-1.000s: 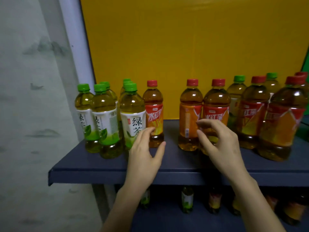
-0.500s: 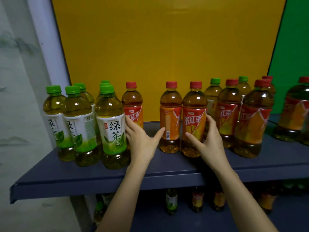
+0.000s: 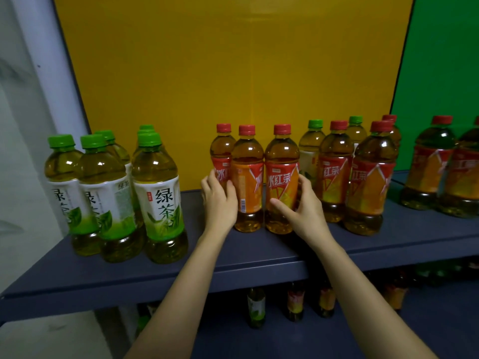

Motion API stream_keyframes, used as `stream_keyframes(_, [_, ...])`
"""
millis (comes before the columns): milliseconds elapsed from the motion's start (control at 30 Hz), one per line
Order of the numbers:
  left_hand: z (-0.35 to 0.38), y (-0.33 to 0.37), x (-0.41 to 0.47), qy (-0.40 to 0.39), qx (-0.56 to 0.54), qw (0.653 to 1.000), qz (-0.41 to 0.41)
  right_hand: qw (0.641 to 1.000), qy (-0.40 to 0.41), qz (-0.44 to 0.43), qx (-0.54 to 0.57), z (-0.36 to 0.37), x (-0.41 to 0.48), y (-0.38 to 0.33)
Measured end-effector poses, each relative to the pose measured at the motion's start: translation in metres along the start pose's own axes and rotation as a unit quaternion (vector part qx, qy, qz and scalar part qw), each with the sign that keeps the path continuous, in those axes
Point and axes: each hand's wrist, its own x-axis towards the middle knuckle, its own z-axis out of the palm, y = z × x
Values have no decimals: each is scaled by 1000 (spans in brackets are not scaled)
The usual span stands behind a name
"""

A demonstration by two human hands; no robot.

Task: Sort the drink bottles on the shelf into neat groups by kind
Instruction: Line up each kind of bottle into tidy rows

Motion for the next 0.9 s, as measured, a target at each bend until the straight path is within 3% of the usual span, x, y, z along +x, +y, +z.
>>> stream_keyframes(167, [6,1,7,-9,-22,1000,-10,1000,-11,5,-23,0,3,-3])
stream_keyframes(267, [-1,10,12,28,-27,999,7,998,-36,-6,-53,-13,6,-13])
stream_keyframes(400, [-12,48,19,112,-21,983,141,988,-23,-78,-132,-54,15,-44])
stream_keyframes(500, [-12,84,32,127,3,963,236,978,-7,-147,-149,-93,33,-72])
stream_keyframes(600, [0,116,53,78,32,954,286,973,4,-183,-137,-131,65,-90])
stream_keyframes(700, [23,141,77,8,135,944,302,969,12,-189,-156,-163,104,-89])
stream_keyframes(900, [78,169,119,-186,254,920,231,966,-59,-118,-223,-196,178,-43])
